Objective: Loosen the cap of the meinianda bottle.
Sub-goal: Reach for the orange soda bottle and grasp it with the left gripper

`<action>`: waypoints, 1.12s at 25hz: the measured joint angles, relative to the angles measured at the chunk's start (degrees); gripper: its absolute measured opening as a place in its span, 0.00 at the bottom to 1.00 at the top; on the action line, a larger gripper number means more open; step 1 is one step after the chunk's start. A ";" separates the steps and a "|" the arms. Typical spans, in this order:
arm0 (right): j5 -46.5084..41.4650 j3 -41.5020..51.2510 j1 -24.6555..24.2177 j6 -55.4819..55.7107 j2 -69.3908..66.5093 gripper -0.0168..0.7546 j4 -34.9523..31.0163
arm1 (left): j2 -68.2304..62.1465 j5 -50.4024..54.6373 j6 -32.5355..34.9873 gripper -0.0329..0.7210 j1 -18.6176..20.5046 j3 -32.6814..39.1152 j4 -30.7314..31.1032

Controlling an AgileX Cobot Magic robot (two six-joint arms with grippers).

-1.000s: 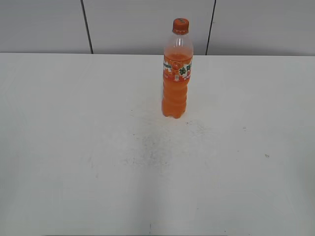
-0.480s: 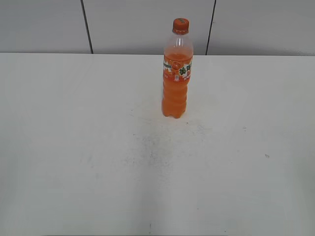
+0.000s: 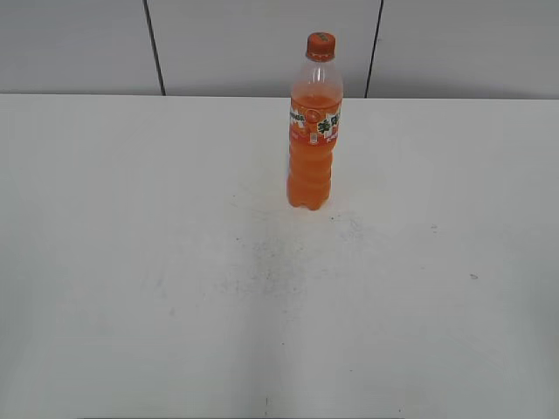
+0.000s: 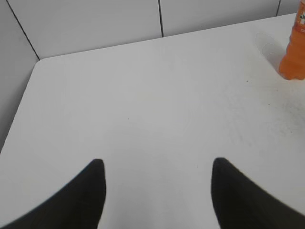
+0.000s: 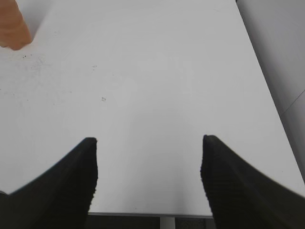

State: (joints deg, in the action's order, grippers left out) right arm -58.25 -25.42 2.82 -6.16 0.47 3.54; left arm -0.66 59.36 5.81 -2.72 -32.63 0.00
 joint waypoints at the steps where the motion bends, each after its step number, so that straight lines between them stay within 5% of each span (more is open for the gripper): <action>1: 0.00 0.00 0.00 0.00 0.00 0.68 0.00 | 0.00 0.00 0.00 0.62 0.00 0.00 0.00; 12: 0.00 0.00 0.00 0.00 0.00 0.68 0.00 | -1.45 -2.18 0.00 0.62 0.00 -0.57 0.00; 19: 0.00 0.00 0.00 0.00 0.00 0.68 0.00 | -10.82 -21.78 0.00 0.62 0.00 -1.56 0.00; 28: 0.00 0.00 0.00 0.00 0.00 0.68 0.00 | -38.76 -59.36 -0.05 0.62 0.00 -1.56 0.00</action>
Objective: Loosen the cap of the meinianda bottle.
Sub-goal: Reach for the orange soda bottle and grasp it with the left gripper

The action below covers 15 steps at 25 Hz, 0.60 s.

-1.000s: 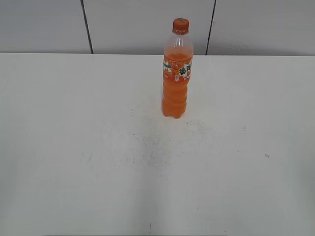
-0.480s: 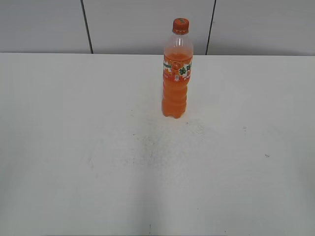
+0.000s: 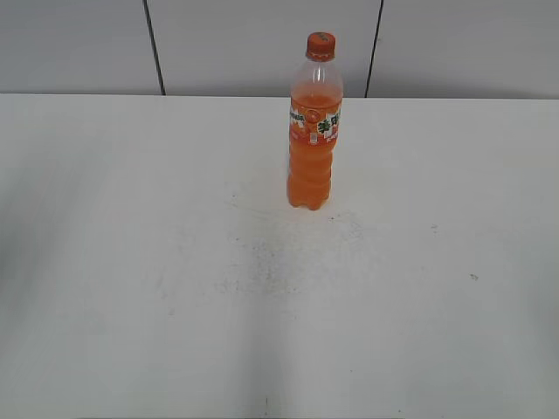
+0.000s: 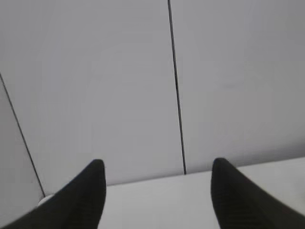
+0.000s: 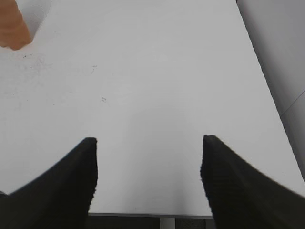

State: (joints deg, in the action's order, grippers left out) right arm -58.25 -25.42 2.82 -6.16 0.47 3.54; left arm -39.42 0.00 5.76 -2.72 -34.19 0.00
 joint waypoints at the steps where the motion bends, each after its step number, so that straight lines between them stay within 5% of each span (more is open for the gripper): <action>1: 0.00 0.00 0.00 0.00 0.00 0.68 0.00 | -3.10 -4.80 0.00 0.62 0.00 0.00 -0.85; 8: 0.00 0.00 0.00 0.00 0.00 0.68 0.00 | -27.34 -30.95 -0.04 0.62 0.00 -0.74 -3.12; 15: 0.00 0.00 0.00 0.00 0.00 0.68 0.00 | -47.13 -34.09 -0.04 0.62 0.00 -7.63 -3.46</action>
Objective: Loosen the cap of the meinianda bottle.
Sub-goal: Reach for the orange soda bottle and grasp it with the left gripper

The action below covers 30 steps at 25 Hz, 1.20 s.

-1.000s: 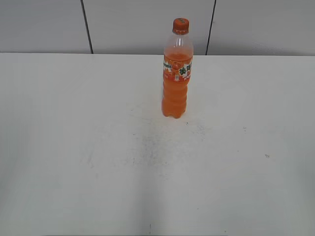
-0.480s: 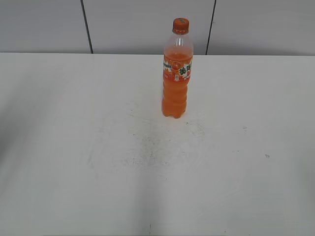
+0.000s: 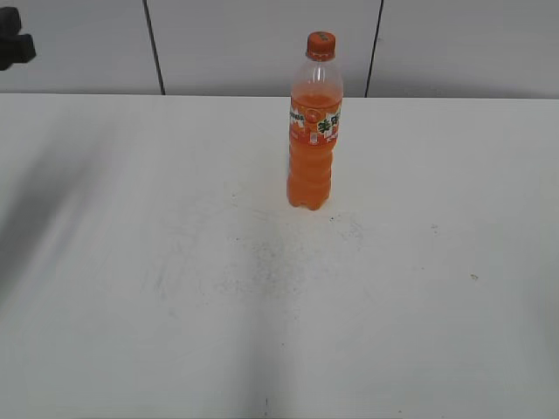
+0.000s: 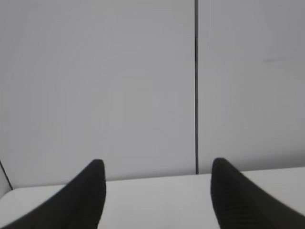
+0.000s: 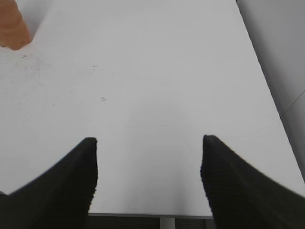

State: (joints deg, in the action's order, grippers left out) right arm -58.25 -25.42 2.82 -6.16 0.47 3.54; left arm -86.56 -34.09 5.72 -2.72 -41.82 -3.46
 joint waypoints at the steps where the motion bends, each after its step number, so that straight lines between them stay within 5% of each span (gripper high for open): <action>1: 0.00 0.00 0.00 0.00 0.00 0.68 0.00 | -2.04 0.00 -0.02 0.62 0.00 -1.18 0.05; 4: 0.00 0.00 0.00 0.00 0.00 0.68 0.00 | -7.86 1.05 -1.30 0.62 0.00 -5.52 2.22; 7: 0.00 0.00 0.00 0.00 0.00 0.68 0.00 | -12.38 1.13 -8.26 0.62 0.33 -9.43 14.64; 13: 0.00 0.00 0.00 0.00 0.00 0.68 0.00 | -20.45 -7.83 -41.06 0.62 1.75 -18.60 61.52; 17: 0.00 0.00 0.00 0.00 0.00 0.68 0.00 | -26.26 -17.58 -50.31 0.62 1.94 -25.24 82.12; 20: 0.00 0.00 0.00 0.00 0.00 0.68 0.00 | -30.66 -24.03 -54.20 0.62 1.17 -28.80 86.90; 30: 0.00 0.00 0.00 0.00 0.00 0.68 0.00 | -41.58 -27.86 -58.13 0.71 -7.41 -38.15 88.75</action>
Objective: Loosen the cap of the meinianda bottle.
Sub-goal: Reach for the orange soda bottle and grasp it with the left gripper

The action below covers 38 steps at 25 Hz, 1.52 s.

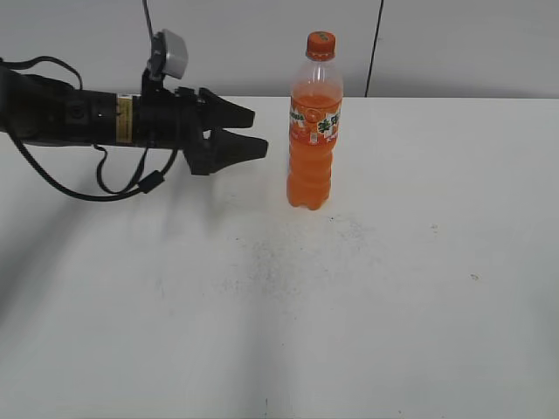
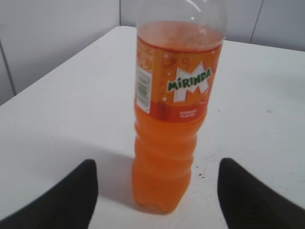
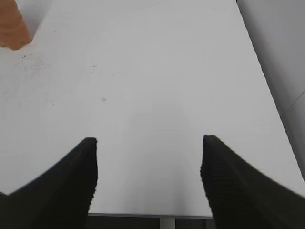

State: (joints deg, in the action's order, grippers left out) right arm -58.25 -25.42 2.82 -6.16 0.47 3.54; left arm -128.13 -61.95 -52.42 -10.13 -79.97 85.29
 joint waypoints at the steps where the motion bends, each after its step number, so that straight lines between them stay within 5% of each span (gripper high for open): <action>1: 0.00 0.00 0.00 0.00 0.00 0.68 0.00 | -0.69 0.00 -0.26 0.72 -0.97 -1.00 0.00; 10: 0.00 0.00 0.00 0.00 0.00 0.68 0.00 | -5.31 4.70 -2.89 0.73 -7.91 -5.97 -2.22; 26: 0.00 0.00 0.00 0.00 0.00 0.68 0.00 | -9.74 9.73 -1.10 0.73 -11.02 -10.93 -9.58; 31: 0.00 0.00 0.00 0.00 0.00 0.68 0.00 | -9.74 12.05 0.02 0.61 -12.56 -11.16 -10.32; 38: 0.00 0.00 0.00 0.00 0.00 0.68 0.00 | -9.74 11.80 0.19 0.60 -12.56 -11.16 -10.27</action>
State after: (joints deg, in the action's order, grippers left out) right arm -58.25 -25.42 2.82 -6.16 0.47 3.54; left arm -137.87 -50.15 -52.23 -22.69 -91.12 75.01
